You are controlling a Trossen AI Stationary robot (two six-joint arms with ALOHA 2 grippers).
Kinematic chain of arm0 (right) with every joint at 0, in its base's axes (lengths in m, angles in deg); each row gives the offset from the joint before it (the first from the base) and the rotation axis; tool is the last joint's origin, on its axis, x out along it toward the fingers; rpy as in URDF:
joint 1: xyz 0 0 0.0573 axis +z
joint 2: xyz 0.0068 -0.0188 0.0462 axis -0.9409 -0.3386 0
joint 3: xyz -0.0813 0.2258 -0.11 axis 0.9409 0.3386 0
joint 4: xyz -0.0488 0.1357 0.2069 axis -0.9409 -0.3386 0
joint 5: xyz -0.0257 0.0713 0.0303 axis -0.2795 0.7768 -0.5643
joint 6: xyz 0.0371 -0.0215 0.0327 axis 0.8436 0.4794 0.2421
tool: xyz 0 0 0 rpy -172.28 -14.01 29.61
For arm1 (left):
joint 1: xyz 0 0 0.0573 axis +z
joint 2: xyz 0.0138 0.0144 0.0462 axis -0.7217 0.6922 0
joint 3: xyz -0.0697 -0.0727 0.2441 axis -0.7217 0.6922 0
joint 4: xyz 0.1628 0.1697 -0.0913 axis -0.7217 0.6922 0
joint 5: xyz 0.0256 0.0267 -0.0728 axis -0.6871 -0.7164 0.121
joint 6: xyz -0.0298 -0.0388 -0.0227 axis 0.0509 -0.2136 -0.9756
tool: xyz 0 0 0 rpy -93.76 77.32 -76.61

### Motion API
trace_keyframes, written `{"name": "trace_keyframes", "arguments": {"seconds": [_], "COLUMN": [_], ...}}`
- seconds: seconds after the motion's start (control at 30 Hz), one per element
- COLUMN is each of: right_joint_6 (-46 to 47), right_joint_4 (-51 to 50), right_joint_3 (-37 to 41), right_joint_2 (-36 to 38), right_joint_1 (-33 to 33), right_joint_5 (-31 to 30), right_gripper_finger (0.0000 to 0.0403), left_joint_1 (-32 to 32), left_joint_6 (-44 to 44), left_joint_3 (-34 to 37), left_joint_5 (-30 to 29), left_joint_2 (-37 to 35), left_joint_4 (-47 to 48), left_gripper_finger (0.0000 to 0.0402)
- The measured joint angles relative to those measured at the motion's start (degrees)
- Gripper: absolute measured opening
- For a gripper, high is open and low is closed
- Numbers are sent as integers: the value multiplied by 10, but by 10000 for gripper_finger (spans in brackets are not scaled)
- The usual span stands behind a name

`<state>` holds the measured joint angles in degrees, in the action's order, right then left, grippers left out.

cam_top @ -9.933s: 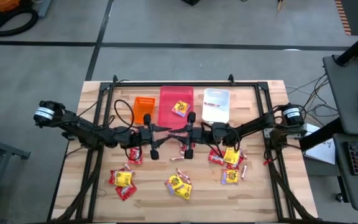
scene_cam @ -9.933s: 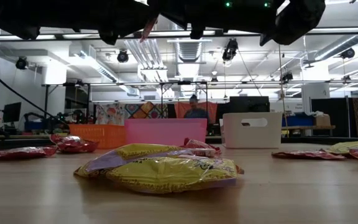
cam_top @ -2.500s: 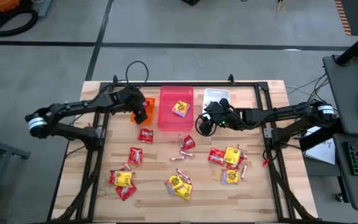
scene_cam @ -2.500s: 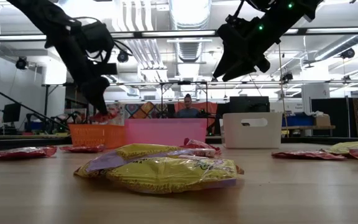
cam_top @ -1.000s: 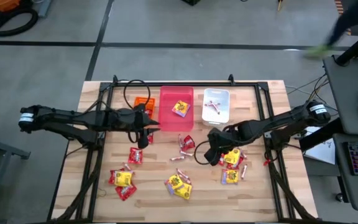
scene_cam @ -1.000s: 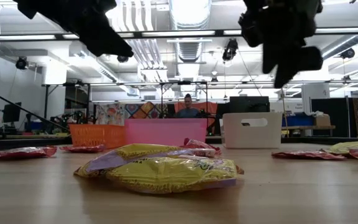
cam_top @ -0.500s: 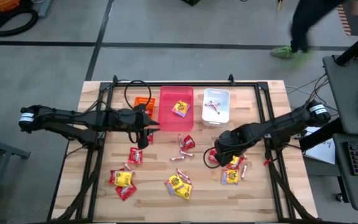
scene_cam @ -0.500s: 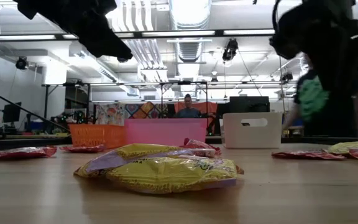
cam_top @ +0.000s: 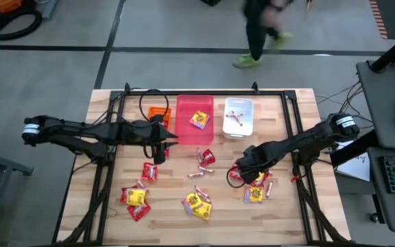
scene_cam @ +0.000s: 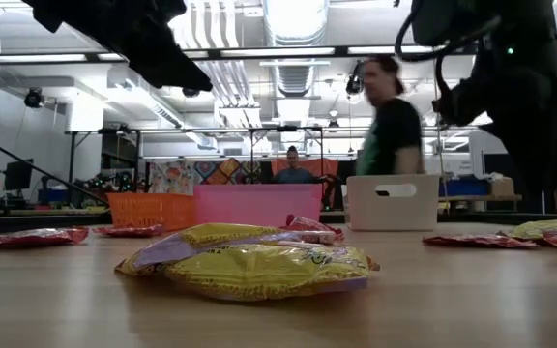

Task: Organize candy in baskets

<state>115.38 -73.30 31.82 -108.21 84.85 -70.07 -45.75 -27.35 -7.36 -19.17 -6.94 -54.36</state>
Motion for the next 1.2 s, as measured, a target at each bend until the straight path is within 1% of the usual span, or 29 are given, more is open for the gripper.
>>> {"name": "trace_keyframes", "arguments": {"seconds": [0.17, 0.3, 0.4, 0.6, 0.7, 0.77, 0.83, 1.0, 1.1, 1.2], "right_joint_6": [-123, -192, -212, -221, -230, -243, -253, -287, -291, -288], "right_joint_4": [20, 41, 54, 66, 69, 78, 95, 106, 106, 107], "right_joint_3": [12, 13, 13, 16, 15, 15, 15, 16, 16, 19], "right_joint_2": [-25, -40, -51, -85, -108, -121, -133, -145, -127, -96], "right_joint_1": [3, 7, 6, 6, 7, 8, 8, 8, 8, 8], "right_joint_5": [-1, 0, -10, -18, -37, -41, -53, -70, -73, -81], "right_gripper_finger": [194, 194, 194, 194, 188, 171, 141, 29, 16, 10], "left_joint_1": [0, 0, 0, 0, 0, 0, 0, 0, 0, 0], "left_joint_6": [1, 2, 2, 1, 1, 1, -2, -4, -2, -2], "left_joint_3": [0, 0, 0, 0, 0, 0, 0, 0, 0, 0], "left_joint_5": [0, 0, 0, 0, 0, 0, 0, 0, 1, 25], "left_joint_2": [16, 20, 20, 20, 20, 20, 20, 23, 35, 55], "left_joint_4": [-1, -4, -7, -9, -8, -7, -7, -9, -20, -43], "left_gripper_finger": [93, 93, 93, 93, 93, 93, 93, 93, 93, 93]}}
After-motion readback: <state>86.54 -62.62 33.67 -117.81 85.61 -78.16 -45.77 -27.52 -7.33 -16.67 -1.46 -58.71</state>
